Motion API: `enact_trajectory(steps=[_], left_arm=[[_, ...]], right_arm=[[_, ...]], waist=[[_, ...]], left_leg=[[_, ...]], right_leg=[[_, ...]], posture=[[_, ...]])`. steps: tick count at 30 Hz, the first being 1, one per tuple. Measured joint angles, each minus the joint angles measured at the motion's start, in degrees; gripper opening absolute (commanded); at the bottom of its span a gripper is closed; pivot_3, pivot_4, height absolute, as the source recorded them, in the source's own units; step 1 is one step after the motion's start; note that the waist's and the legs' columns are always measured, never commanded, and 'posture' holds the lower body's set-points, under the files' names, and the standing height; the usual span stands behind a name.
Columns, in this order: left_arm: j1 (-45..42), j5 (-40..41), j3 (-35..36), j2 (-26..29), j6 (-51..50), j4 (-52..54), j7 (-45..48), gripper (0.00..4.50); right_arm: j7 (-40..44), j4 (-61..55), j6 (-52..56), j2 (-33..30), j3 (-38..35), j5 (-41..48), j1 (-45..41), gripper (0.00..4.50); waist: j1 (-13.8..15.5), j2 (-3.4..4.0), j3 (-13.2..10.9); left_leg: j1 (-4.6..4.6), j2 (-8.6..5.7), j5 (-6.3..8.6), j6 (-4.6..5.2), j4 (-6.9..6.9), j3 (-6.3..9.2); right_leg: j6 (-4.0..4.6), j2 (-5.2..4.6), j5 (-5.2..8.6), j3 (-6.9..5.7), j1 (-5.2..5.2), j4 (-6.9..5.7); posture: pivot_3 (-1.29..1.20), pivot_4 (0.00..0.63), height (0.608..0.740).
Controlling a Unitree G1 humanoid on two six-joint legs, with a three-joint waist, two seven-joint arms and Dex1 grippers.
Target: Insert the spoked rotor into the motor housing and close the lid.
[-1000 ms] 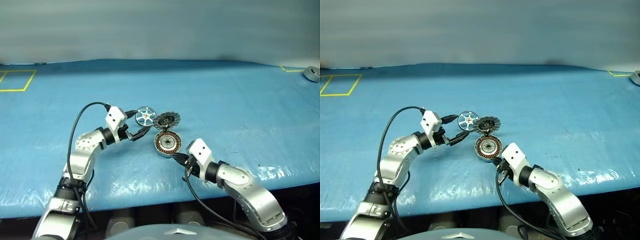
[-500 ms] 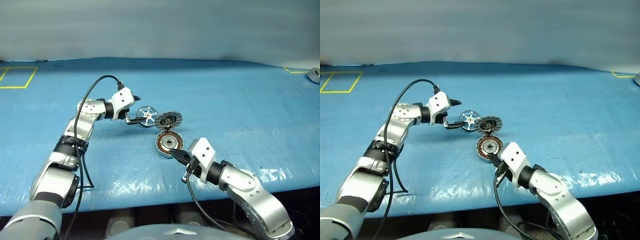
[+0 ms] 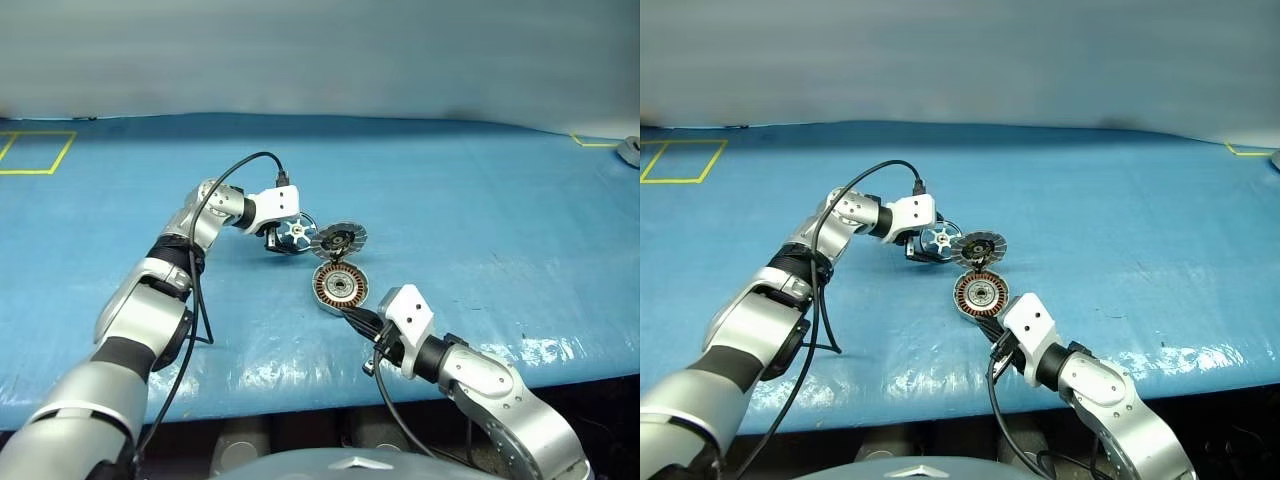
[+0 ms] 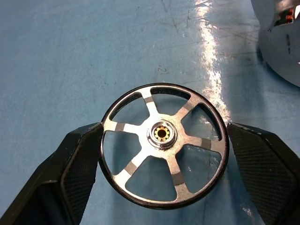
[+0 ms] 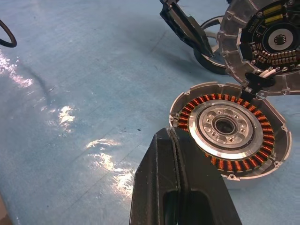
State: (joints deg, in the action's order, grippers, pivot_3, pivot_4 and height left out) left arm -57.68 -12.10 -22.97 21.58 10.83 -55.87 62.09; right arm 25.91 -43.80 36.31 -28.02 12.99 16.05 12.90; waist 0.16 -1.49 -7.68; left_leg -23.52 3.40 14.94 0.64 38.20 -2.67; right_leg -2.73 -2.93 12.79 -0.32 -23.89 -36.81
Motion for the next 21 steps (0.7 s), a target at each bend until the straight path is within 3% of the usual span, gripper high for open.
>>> enact_trajectory(steps=[12,21], left_arm=[[-0.5,-1.9,0.3,-1.2,-1.5,-3.2,0.0,4.50],[-4.5,6.5,8.5,0.7,-3.0,-1.5,8.6,4.50]], right_arm=[[-1.2,0.0,-0.8,0.2,0.3,-1.8,1.3,0.02],[-0.8,0.2,-0.8,0.2,0.6,-2.2,1.1,0.02]], waist=[[0.0,0.00,0.0],[-0.1,0.00,0.0]], left_leg=[[-0.02,0.01,0.00,0.00,0.06,0.04],[-0.02,0.01,0.00,0.00,0.07,0.05]], right_leg=[[-0.22,0.01,-0.13,-0.01,0.00,-0.03],[-0.22,0.02,-0.14,-0.01,0.01,-0.05]], posture=[[0.00,0.150,0.740],[0.00,0.150,0.740]])
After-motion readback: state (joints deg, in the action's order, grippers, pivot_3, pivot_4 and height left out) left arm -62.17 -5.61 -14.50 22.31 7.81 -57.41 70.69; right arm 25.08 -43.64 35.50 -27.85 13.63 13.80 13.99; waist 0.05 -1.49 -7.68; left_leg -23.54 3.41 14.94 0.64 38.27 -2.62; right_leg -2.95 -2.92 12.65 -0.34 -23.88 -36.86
